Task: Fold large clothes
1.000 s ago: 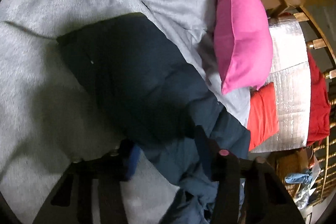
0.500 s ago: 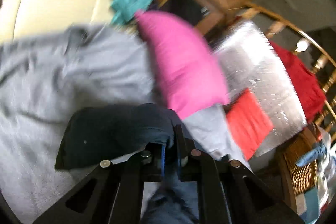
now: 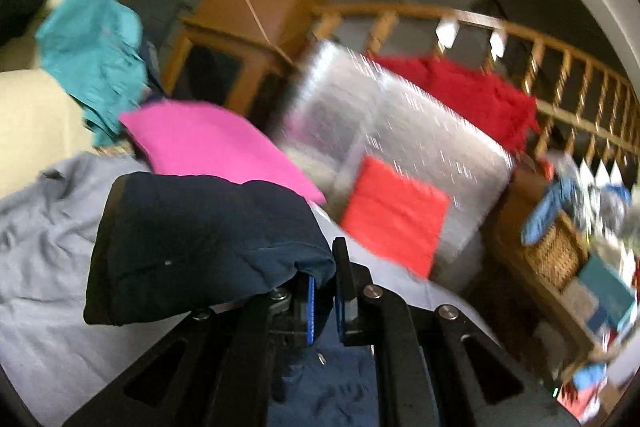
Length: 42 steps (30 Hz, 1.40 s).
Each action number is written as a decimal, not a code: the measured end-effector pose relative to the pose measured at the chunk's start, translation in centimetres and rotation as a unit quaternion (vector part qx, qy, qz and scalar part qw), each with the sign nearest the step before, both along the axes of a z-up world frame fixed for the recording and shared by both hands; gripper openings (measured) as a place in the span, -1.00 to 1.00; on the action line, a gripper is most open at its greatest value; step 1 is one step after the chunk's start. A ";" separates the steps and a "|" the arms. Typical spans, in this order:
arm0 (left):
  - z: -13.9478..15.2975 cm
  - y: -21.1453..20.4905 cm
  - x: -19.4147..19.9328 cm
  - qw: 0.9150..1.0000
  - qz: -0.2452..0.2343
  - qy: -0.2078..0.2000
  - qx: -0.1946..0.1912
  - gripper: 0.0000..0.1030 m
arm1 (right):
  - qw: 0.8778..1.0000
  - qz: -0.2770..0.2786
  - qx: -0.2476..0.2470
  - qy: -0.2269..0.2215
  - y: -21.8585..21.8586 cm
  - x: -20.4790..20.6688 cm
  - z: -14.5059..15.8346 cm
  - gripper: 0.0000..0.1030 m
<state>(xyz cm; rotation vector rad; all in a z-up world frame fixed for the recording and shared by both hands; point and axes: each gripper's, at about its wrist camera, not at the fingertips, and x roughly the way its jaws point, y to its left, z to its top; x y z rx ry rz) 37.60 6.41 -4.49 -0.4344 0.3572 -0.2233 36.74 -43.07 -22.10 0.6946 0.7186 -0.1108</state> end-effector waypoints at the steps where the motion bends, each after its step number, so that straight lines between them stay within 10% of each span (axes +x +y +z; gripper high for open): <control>1: -0.5 -1.0 0.5 1.000 -0.012 0.009 0.005 -0.84 | 1.000 -0.001 0.001 0.000 -0.1 0.0 0.0 0.08; 9: -8.8 -10.3 5.0 0.978 -0.124 0.155 0.066 -0.72 | 1.000 -0.004 0.006 0.004 -0.6 0.2 0.0 0.08; 13: -12.0 -11.2 5.9 0.947 -0.169 0.268 0.044 0.57 | 1.000 -0.010 0.013 0.003 -1.1 -0.1 0.1 0.08; 23: -12.1 -6.1 4.4 0.936 -0.195 0.287 -0.058 0.58 | 1.000 -0.002 0.016 0.002 -0.6 0.0 0.2 0.08; 36: -15.4 -1.6 6.2 0.882 -0.187 0.322 -0.289 0.61 | 1.000 0.006 0.008 0.010 0.2 0.8 -0.1 0.08; 42: -13.2 -1.6 5.6 0.889 -0.187 0.293 -0.299 0.62 | 1.000 0.002 0.005 0.009 -0.7 0.3 0.0 0.08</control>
